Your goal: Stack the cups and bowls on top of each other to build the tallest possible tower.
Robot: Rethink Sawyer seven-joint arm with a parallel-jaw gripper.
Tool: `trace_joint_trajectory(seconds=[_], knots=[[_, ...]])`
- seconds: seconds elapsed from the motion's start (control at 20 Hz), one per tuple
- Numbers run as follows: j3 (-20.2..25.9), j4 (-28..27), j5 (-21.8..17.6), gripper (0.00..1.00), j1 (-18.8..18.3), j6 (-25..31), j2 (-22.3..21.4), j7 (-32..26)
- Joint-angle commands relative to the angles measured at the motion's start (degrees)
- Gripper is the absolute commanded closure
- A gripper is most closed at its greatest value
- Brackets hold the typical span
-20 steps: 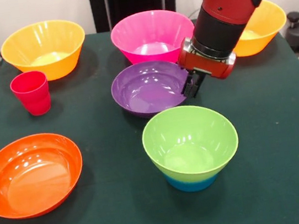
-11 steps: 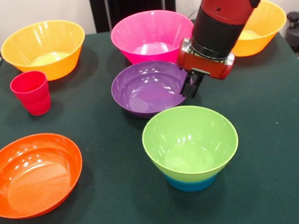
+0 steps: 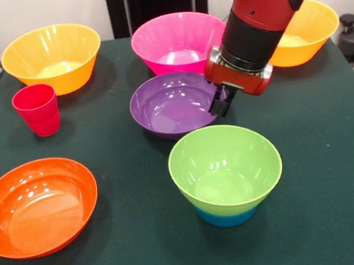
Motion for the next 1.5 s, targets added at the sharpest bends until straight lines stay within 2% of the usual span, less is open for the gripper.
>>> trace_joint_trajectory(seconds=[0.05, 0.25, 0.3, 1.1, 1.5], knots=[[6.81, -1.07, -1.06, 1.00, -2.06, 5.20, 0.74, 1.25], [7.19, -2.32, -0.73, 1.00, -2.74, 5.72, 1.23, 1.07], [7.25, -2.10, -0.82, 0.00, -2.77, 5.57, 1.10, 1.15], [7.28, -1.39, -0.56, 0.00, -2.60, 5.02, 1.05, 2.39], [7.47, -1.78, -0.33, 0.00, -2.86, 5.52, 2.37, 2.67]])
